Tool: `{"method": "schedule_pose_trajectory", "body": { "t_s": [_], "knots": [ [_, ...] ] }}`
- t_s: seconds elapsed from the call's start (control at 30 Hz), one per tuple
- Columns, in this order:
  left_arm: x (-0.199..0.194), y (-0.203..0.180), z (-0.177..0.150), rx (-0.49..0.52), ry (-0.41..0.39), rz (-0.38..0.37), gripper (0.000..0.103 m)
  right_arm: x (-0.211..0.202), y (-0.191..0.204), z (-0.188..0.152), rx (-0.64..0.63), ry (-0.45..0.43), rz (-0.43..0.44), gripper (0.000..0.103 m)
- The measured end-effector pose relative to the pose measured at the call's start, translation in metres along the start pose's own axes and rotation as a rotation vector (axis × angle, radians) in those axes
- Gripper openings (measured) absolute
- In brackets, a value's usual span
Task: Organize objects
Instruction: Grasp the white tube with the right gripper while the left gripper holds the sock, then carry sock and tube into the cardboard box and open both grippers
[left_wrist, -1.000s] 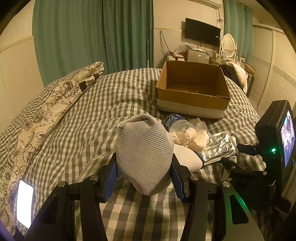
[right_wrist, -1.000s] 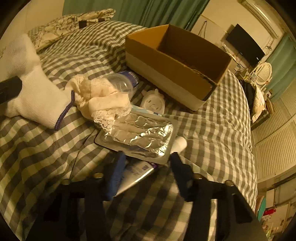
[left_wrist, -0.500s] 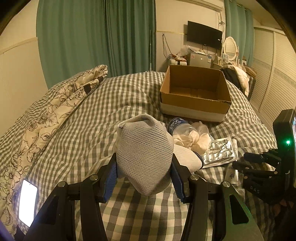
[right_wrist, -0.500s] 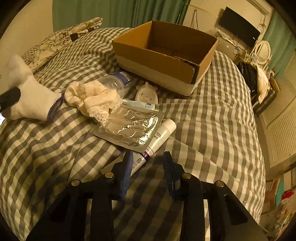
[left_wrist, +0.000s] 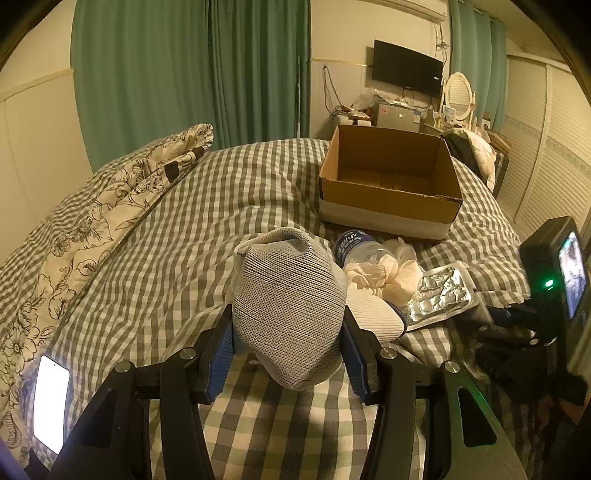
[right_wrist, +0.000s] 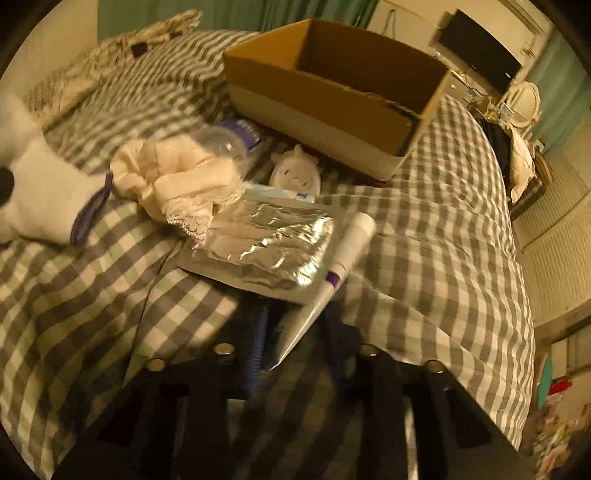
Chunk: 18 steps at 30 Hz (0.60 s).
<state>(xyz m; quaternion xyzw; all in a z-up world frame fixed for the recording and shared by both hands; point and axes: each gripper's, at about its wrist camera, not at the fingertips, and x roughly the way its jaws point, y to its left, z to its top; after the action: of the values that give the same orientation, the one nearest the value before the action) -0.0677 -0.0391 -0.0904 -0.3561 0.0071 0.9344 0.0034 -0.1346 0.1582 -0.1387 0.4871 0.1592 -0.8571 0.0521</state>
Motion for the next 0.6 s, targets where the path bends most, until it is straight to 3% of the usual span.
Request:
{"method": "schedule_pose_trajectory", "body": {
  "t_s": [0.1, 0.6],
  "knots": [
    [-0.006, -0.001, 0.001, 0.004, -0.012, 0.000, 0.053, -0.016, -0.014, -0.006, 0.046, -0.045, 0.006, 0.010],
    [-0.045, -0.022, 0.028, 0.038, -0.101, -0.033, 0.053, -0.109, -0.049, -0.011, 0.112, -0.260, 0.022, 0.009]
  ]
}}
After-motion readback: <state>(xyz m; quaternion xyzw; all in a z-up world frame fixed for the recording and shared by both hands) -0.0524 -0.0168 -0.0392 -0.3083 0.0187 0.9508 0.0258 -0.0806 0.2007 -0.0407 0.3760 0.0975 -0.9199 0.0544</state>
